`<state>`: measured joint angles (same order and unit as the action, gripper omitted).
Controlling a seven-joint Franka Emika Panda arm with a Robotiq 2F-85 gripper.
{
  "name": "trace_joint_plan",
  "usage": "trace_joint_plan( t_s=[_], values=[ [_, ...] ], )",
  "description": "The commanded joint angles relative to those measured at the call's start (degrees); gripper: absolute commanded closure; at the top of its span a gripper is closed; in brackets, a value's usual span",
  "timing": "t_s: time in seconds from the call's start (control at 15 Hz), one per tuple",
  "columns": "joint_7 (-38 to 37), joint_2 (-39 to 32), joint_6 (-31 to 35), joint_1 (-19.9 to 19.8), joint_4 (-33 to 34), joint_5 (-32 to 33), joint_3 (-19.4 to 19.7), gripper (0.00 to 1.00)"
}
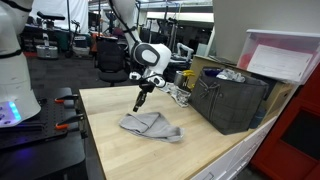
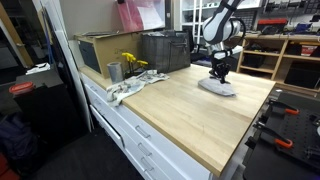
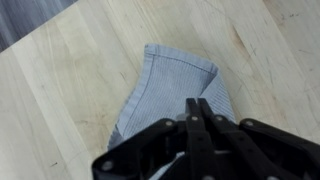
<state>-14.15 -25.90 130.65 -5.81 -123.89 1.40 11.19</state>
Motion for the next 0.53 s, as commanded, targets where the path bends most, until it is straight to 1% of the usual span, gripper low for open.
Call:
trace_joint_plan(
  t_s=[0.0, 0.47],
  values=[
    [-2.0, 1.5, -1.7, 0.5, -1.8, 0.9, 0.7, 0.59],
    [-3.9, 1.2, -2.0, 0.3, -4.2, -2.2, -0.4, 0.09]
  ],
)
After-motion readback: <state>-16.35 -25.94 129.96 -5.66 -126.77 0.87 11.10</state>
